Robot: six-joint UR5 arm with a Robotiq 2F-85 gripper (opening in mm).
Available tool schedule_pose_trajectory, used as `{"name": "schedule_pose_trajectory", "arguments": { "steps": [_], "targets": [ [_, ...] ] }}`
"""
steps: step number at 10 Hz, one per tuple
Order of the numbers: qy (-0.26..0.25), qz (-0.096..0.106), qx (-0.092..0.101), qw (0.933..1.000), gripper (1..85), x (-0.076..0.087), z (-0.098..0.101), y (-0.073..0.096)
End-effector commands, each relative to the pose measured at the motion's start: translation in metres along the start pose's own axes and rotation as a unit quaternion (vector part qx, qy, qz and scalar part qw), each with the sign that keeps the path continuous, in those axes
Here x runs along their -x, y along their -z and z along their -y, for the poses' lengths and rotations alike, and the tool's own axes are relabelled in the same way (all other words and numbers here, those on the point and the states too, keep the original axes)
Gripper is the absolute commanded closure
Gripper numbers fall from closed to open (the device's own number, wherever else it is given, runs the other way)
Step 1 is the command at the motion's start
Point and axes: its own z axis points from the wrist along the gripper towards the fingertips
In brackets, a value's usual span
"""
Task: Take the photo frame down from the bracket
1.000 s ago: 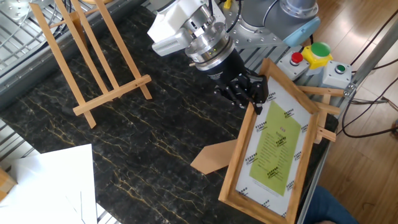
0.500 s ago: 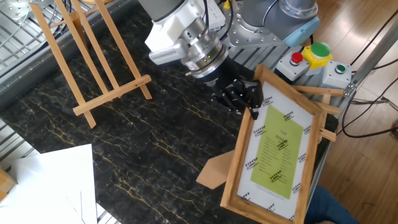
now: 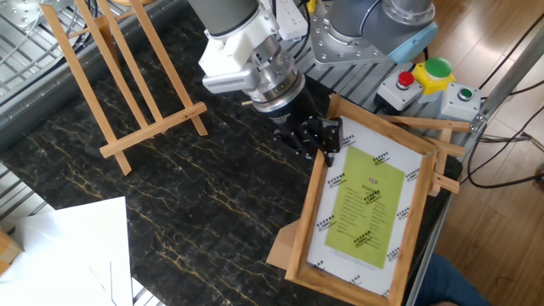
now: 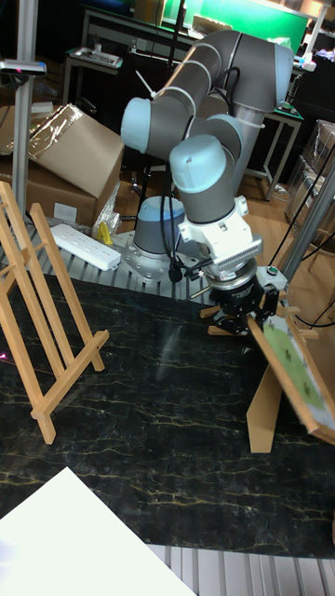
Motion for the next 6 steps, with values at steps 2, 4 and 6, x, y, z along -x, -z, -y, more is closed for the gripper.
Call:
{"name": "schedule_pose_trajectory", "arguments": {
  "steps": [2,4,6],
  "targets": [
    [0.008,-0.004,-0.011,0.9999,58.7,0.004,0.002,0.001],
    [0.011,-0.016,-0.01,0.9998,43.7,0.001,-0.003,0.003],
    [0.0,-0.028,0.02,0.9994,23.7,-0.004,-0.024,0.007]
  ]
}}
